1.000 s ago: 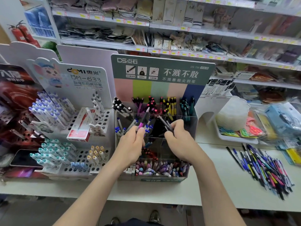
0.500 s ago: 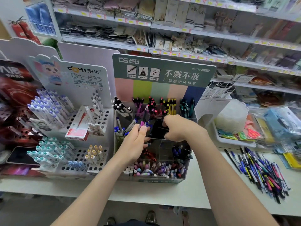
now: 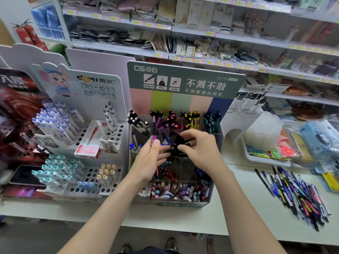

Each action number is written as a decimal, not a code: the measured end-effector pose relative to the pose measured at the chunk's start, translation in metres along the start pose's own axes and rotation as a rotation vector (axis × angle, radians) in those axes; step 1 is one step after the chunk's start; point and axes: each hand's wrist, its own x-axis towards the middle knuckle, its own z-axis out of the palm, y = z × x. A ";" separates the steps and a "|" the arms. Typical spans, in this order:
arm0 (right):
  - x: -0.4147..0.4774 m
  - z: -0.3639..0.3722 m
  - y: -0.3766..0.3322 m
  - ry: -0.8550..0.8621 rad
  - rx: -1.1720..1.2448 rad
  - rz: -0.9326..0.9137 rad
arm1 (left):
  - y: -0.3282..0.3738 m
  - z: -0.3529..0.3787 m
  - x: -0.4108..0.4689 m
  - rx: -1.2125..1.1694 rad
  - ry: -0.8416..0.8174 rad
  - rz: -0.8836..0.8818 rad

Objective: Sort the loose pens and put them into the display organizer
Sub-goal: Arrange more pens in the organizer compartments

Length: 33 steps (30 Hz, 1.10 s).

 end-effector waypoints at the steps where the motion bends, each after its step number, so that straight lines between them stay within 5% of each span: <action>1: -0.004 0.006 0.001 0.022 0.031 -0.021 | 0.001 0.000 0.001 -0.023 0.001 -0.013; 5: -0.014 0.027 0.006 0.125 0.137 -0.095 | 0.005 -0.001 0.003 -0.082 -0.015 -0.017; 10: -0.021 0.052 0.014 0.236 -0.245 -0.196 | 0.007 -0.003 0.004 -0.043 -0.111 -0.029; 15: -0.026 0.055 0.013 0.199 -0.296 -0.271 | 0.008 -0.002 0.000 0.069 -0.030 0.105; 21: -0.021 0.059 0.018 0.421 -0.401 -0.129 | 0.010 -0.005 -0.002 0.243 0.043 0.184; 24: -0.026 0.057 -0.005 0.432 -0.144 -0.135 | 0.017 -0.007 -0.006 0.223 -0.071 0.120; 30: -0.023 0.042 -0.045 0.141 0.527 0.061 | 0.027 -0.008 -0.010 0.187 -0.270 0.035; 33: -0.017 0.036 -0.054 0.281 0.632 0.079 | 0.031 -0.011 -0.010 0.052 -0.239 -0.014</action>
